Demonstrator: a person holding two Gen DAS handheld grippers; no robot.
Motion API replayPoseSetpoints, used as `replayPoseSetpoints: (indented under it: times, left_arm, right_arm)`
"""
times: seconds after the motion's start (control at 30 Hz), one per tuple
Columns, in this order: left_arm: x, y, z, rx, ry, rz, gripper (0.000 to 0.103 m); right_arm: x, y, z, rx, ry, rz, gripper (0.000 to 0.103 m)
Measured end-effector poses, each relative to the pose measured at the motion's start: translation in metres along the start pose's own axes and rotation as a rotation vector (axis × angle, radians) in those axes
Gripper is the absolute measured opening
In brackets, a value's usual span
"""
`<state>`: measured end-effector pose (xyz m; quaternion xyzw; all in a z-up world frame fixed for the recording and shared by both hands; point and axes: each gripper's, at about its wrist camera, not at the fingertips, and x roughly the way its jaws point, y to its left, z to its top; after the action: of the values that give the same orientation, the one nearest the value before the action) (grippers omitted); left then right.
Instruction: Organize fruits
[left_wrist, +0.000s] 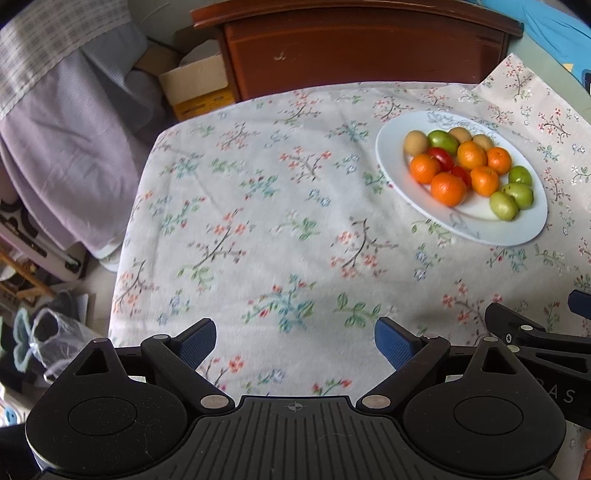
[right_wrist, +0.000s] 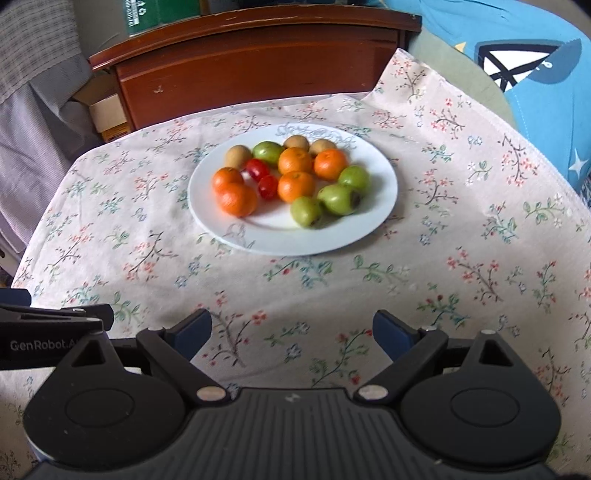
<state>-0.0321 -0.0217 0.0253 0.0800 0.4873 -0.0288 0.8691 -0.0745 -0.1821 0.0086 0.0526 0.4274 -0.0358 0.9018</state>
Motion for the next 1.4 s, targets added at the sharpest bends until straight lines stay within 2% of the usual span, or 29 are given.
replayPoseSetpoints:
  times: [0.3,0.53,0.73,1.1,1.4]
  left_arm:
    - [-0.004,0.018,-0.021,-0.022,0.013,0.014,0.094]
    - [-0.006,0.029,-0.030,-0.041,0.021,0.024,0.094]
    - [-0.003,0.036,-0.031,-0.056,0.023,0.035,0.094]
    - [0.003,0.043,-0.032,-0.079,0.040,0.032,0.094]
    - [0.005,0.042,-0.031,-0.079,0.040,0.027,0.094]
  right_arm:
    - [0.003,0.010,-0.022,0.004,0.015,0.021,0.094]
    - [-0.001,0.025,-0.034,-0.042,-0.016,0.027,0.098]
    - [0.007,0.031,-0.033,-0.078,-0.028,-0.010,0.102]
    - [0.022,0.032,-0.033,-0.052,-0.171,-0.060,0.102]
    - [0.031,0.037,-0.025,-0.060,-0.191,-0.051,0.102]
